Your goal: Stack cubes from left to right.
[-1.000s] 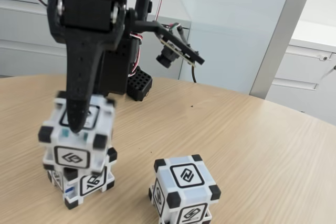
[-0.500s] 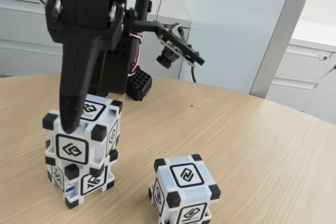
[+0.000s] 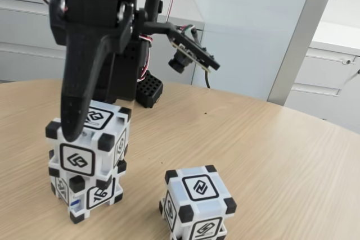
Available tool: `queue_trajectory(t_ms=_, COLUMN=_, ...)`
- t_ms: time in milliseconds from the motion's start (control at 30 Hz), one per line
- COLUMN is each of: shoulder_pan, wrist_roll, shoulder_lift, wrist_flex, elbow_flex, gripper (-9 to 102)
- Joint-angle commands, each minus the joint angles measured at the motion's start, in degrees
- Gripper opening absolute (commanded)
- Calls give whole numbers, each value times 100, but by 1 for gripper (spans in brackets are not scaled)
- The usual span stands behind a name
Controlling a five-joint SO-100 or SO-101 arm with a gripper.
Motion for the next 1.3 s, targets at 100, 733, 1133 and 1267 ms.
queue_trajectory(t_ms=100, shoulder_pan=-35, wrist_roll=-18, shoulder_lift=729, wrist_flex=483, elbow_flex=-114, gripper=43)
queue_trajectory(t_ms=733, shoulder_pan=-2268, wrist_roll=1600, shoulder_lift=2259, wrist_flex=562, elbow_flex=-132, gripper=40)
queue_trajectory(t_ms=1133, shoulder_pan=-3173, wrist_roll=2118, shoulder_lift=1846, wrist_flex=-343, elbow_flex=-53, gripper=45)
queue_trajectory(t_ms=1267, shoulder_pan=-3164, wrist_roll=1942, shoulder_lift=1107, wrist_flex=-914, elbow_flex=-44, gripper=45)
